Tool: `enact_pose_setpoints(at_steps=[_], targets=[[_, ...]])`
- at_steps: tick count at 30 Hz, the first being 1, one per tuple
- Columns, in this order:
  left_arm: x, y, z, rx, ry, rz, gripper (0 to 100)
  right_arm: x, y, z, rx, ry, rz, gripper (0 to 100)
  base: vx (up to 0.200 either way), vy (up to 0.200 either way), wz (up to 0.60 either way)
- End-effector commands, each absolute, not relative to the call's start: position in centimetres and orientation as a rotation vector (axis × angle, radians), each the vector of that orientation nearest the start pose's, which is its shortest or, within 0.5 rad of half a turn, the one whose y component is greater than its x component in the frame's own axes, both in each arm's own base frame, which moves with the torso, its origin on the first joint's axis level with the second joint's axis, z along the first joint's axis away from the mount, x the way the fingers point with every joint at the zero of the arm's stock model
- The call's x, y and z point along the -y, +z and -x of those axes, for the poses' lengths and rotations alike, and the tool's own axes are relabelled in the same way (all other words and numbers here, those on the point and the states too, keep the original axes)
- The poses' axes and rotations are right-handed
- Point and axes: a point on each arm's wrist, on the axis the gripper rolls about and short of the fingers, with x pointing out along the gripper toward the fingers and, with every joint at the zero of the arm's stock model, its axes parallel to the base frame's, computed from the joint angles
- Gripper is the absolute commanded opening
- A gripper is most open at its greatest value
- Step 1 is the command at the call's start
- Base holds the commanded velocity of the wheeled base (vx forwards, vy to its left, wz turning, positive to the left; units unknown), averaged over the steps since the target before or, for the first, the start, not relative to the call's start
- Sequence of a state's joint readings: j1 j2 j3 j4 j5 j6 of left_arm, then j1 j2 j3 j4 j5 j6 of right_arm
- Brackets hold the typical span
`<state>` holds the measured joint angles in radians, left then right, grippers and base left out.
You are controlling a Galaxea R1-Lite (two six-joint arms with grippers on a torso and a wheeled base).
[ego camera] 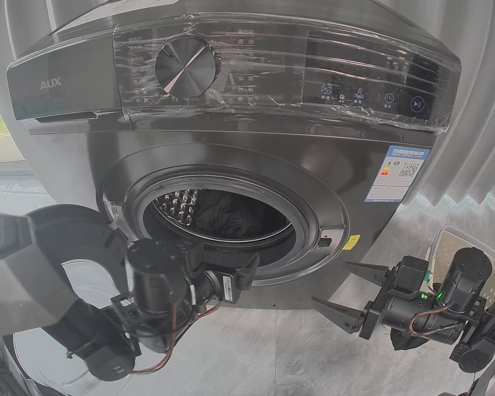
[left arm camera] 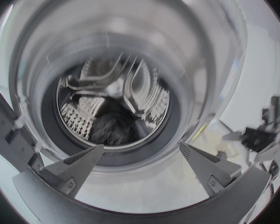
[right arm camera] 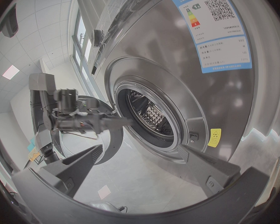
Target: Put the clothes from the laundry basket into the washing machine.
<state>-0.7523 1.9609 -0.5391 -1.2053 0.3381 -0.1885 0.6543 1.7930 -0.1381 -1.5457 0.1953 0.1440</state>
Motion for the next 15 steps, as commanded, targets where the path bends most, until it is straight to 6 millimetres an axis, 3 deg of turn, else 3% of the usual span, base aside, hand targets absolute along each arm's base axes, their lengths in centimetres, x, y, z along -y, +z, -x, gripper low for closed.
enact_pose_setpoints(at_steps=[1,5,9,15], targets=[[18.3,14.0,-18.3,-0.051,-0.472,0.198,100,-13.9,11.7,-17.3,-0.099,0.848,-0.125,100,0.000,0.000,0.00],[17.2,14.3,-17.6,0.022,-0.469,0.250,100,-13.3,13.4,-16.8,-0.021,0.848,-0.142,100,0.000,0.000,0.00],[16.9,14.9,-18.8,0.090,-0.408,0.193,100,-13.6,15.1,-17.2,0.062,0.850,-0.161,100,0.000,0.000,0.00],[16.6,14.4,-18.6,0.071,-0.407,0.172,100,-13.5,15.7,-17.9,0.092,0.830,-0.169,100,0.000,0.000,0.00]])
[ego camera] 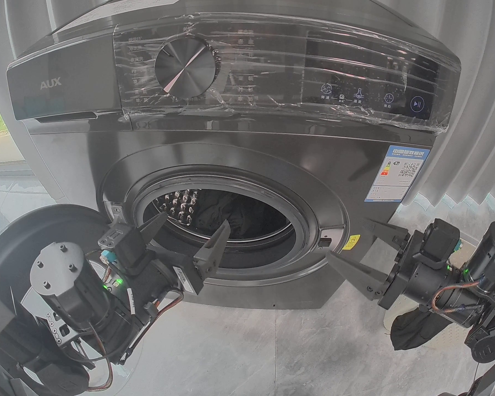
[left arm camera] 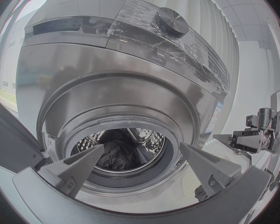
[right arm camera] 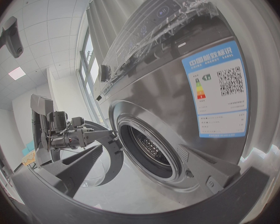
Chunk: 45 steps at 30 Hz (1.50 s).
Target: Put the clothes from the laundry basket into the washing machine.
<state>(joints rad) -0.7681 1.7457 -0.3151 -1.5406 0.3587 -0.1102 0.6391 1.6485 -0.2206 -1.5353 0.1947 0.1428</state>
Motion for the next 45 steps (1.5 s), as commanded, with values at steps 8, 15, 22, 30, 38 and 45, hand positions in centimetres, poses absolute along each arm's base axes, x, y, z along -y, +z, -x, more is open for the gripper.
enact_pose_setpoints(at_steps=[8,15,22,30,38,45], targets=[[16.6,14.0,-18.5,0.053,-0.409,0.159,100,-13.6,15.4,-17.9,0.076,0.831,-0.171,100,0.000,0.000,0.00],[16.5,13.9,-18.5,0.051,-0.409,0.156,100,-13.7,15.1,-18.0,0.061,0.831,-0.169,100,-0.200,0.000,0.00],[16.4,14.3,-18.2,0.061,-0.413,0.175,100,-13.7,15.1,-18.0,0.063,0.829,-0.169,100,-0.057,0.000,0.00],[16.4,13.6,-18.0,0.036,-0.417,0.146,100,-13.7,15.1,-18.0,0.063,0.829,-0.169,100,0.000,-0.025,0.00],[16.5,13.3,-17.9,0.024,-0.419,0.137,100,-13.7,15.1,-18.0,0.061,0.829,-0.169,100,0.000,-0.200,0.00],[16.7,13.2,-17.9,0.019,-0.429,0.145,100,-13.6,15.0,-18.1,0.058,0.827,-0.168,100,0.000,-0.086,0.00]])
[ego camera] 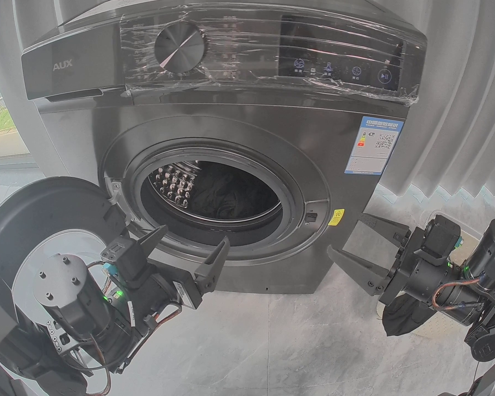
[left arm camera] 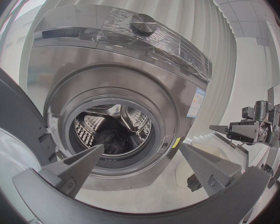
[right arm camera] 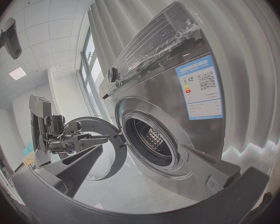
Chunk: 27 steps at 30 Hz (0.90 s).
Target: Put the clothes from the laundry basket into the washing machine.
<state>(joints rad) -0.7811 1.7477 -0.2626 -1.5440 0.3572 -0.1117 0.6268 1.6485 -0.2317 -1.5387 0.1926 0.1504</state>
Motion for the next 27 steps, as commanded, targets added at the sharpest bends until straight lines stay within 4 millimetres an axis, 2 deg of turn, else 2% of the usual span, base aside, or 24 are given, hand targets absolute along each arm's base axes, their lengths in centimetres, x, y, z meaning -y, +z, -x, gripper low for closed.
enact_pose_setpoints(at_steps=[1,4,10,13,15,18,22,24,27], targets=[[16.7,13.2,-17.9,0.018,-0.429,0.144,100,-13.6,15.0,-18.1,0.058,0.827,-0.168,100,0.000,0.000,0.00],[16.7,13.1,-17.9,0.018,-0.427,0.137,100,-13.6,15.0,-18.1,0.060,0.828,-0.168,100,0.000,0.000,0.00],[17.2,12.8,-17.2,0.004,-0.454,0.125,100,-13.2,14.2,-17.5,0.024,0.823,-0.154,100,-0.200,-0.200,0.00],[17.0,12.6,-16.6,-0.006,-0.461,0.115,100,-13.0,14.0,-17.3,0.016,0.820,-0.146,100,0.000,-0.200,0.00],[16.3,12.7,-15.8,-0.005,-0.442,0.096,100,-12.5,14.2,-16.8,0.040,0.810,-0.107,100,0.000,0.000,0.00],[14.8,12.9,-14.3,0.000,-0.408,0.061,100,-10.7,14.8,-15.1,0.078,0.784,-0.092,100,0.000,0.000,0.00],[12.4,13.3,-12.4,0.013,-0.393,0.076,100,-7.2,15.6,-12.8,0.144,0.674,-0.085,100,0.000,0.000,0.00],[11.7,13.4,-11.8,0.014,-0.383,0.087,100,-5.9,16.4,-11.9,0.200,0.624,-0.072,100,0.000,0.000,0.00],[10.9,14.2,-11.2,0.039,-0.338,0.131,100,-4.5,17.3,-9.5,0.271,0.586,-0.035,100,0.000,0.000,0.00]])
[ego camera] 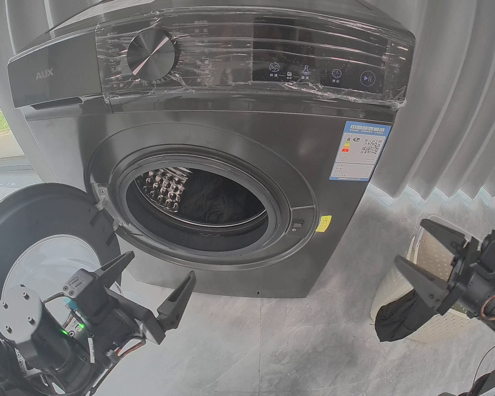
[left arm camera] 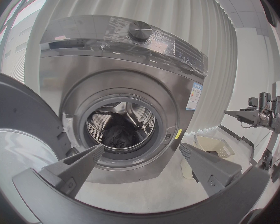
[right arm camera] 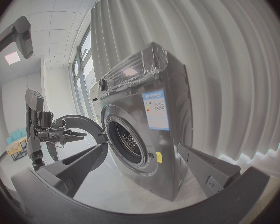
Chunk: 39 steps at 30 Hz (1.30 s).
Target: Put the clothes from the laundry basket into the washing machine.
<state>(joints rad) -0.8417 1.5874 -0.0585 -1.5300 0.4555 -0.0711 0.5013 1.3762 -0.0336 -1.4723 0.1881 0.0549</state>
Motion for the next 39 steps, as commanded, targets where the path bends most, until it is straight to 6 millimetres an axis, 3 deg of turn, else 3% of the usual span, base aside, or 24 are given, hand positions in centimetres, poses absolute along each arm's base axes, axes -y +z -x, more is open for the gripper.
enact_pose_setpoints(at_steps=[1,9,21,24,31,36,39], targets=[[10.7,14.3,-11.0,0.039,-0.335,0.135,100,-4.1,17.3,-8.9,0.275,0.571,-0.012,100,0.000,-0.200,0.00],[10.1,14.4,-11.0,0.036,-0.299,0.158,100,-1.9,16.2,-4.6,0.255,0.488,0.022,100,0.000,-0.200,0.00],[8.0,14.5,-9.8,-0.011,-0.246,0.164,100,-0.2,12.8,1.3,0.302,0.356,0.038,100,0.000,0.000,0.00],[7.3,14.4,-9.1,-0.030,-0.249,0.154,100,-0.1,11.5,2.0,0.283,0.355,0.033,100,0.000,0.000,0.00],[5.7,14.5,-7.6,-0.027,-0.250,0.163,100,0.0,10.9,1.7,0.215,0.287,0.015,100,0.000,-0.171,0.00],[4.7,14.8,-7.4,-0.002,-0.208,0.206,100,0.1,9.5,1.5,0.086,0.258,0.070,100,0.000,0.000,0.00],[4.5,14.6,-7.2,-0.017,-0.216,0.198,100,0.3,8.6,1.4,-0.014,0.150,0.105,100,0.000,0.000,0.00]])
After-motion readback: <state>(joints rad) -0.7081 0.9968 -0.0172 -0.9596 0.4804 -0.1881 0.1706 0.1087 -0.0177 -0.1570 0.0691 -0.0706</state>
